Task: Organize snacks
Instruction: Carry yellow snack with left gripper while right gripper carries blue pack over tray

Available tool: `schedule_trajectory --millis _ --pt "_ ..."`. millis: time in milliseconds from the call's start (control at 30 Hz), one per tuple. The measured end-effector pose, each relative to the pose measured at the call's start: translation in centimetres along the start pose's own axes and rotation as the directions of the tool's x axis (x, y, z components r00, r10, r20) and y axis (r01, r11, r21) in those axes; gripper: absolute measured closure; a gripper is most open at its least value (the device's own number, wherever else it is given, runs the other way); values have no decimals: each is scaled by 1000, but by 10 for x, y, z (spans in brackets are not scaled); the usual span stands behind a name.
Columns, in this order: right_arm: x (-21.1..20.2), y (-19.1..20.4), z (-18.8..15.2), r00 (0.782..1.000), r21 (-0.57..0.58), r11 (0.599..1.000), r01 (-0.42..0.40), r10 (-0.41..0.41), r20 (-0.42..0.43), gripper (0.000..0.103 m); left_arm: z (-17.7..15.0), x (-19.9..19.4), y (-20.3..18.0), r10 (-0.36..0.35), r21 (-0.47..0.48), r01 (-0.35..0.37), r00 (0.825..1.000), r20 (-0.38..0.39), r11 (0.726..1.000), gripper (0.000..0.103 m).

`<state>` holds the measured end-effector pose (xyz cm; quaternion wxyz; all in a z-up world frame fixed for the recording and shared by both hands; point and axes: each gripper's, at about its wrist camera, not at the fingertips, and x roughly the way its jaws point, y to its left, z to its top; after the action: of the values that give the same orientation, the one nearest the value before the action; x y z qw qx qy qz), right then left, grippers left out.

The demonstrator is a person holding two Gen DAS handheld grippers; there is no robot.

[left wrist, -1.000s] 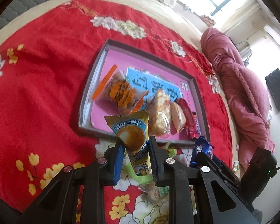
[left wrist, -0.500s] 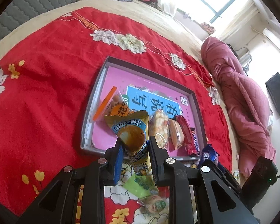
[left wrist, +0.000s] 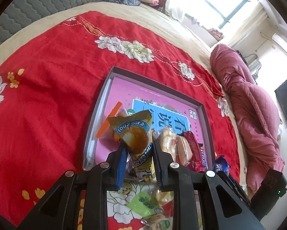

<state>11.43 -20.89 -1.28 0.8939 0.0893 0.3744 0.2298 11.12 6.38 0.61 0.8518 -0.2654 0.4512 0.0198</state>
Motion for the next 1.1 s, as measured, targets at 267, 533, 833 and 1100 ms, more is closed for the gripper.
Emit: schedule_trajectory --millis 267,533,833,1100 --pt "0 -5 5 1000 10 1000 6 -6 14 47 8 12 0 13 -16 -13 1000 6 1000 77" --pt "4 -10 9 1000 20 1000 12 -13 18 47 11 16 10 30 -42 -29 1000 7 999 77" --pt "10 -17 15 999 26 999 34 -34 20 47 11 21 16 91 -20 -91 996 4 996 77" --pt "12 -24 18 999 44 998 44 -45 22 47 8 27 15 115 13 -115 993 -5 993 77"
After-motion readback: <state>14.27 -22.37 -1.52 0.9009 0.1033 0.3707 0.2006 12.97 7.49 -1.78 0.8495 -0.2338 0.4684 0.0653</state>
